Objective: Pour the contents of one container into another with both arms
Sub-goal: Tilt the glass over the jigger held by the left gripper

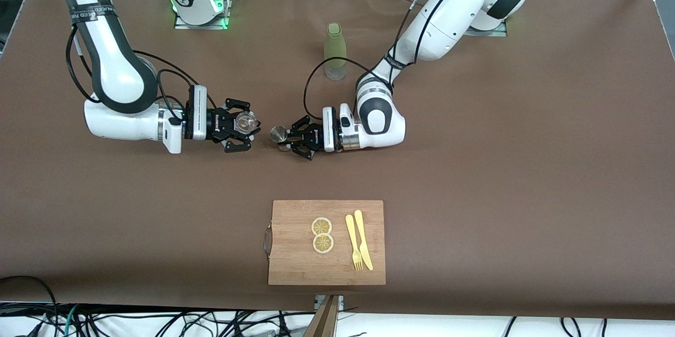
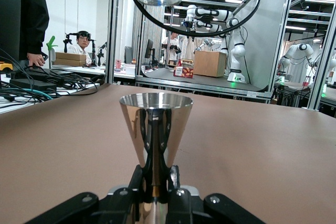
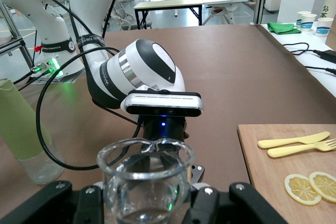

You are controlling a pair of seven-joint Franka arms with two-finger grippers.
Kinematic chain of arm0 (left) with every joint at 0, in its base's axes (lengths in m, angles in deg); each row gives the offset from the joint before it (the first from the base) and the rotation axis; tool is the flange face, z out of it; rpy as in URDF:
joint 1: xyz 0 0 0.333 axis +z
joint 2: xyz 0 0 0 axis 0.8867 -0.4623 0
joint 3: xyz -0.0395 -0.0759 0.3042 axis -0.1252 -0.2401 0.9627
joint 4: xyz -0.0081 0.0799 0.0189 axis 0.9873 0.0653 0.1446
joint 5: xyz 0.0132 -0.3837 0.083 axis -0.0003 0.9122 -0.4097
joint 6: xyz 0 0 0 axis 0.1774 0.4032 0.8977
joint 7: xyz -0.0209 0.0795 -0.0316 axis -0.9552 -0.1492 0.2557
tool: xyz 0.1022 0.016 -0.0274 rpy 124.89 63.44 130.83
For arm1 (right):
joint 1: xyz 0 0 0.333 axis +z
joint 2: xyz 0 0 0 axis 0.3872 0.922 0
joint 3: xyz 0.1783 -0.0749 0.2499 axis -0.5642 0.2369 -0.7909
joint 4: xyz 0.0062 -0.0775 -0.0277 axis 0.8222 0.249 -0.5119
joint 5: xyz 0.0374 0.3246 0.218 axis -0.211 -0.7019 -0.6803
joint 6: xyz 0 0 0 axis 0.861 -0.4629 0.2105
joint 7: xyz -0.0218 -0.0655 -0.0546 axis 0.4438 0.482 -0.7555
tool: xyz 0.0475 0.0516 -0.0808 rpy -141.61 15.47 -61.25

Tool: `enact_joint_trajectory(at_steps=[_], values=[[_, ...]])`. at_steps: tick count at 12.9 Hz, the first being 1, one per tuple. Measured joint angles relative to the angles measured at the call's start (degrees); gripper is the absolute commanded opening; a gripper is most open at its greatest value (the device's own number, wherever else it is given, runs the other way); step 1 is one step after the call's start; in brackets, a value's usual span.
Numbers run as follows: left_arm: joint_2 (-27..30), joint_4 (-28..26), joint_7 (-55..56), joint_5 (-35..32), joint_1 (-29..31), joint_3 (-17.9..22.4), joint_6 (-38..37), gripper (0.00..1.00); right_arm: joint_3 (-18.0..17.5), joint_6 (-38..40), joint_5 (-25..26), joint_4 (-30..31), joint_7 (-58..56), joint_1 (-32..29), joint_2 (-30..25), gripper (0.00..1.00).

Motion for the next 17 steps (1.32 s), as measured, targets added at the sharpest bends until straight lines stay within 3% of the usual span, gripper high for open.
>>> enact_joint_trajectory(at_steps=[7,17], values=[[-1.0,1.6,0.0,1.9,-1.1,0.0,2.2,0.0,-0.1,-5.9,0.2,1.4,4.3,2.0,-1.7,0.12],[-1.4,2.8,0.0,1.9,-1.5,0.0,3.5,0.0,-1.0,-11.7,8.0,3.9,8.9,2.3,-5.8,0.12]])
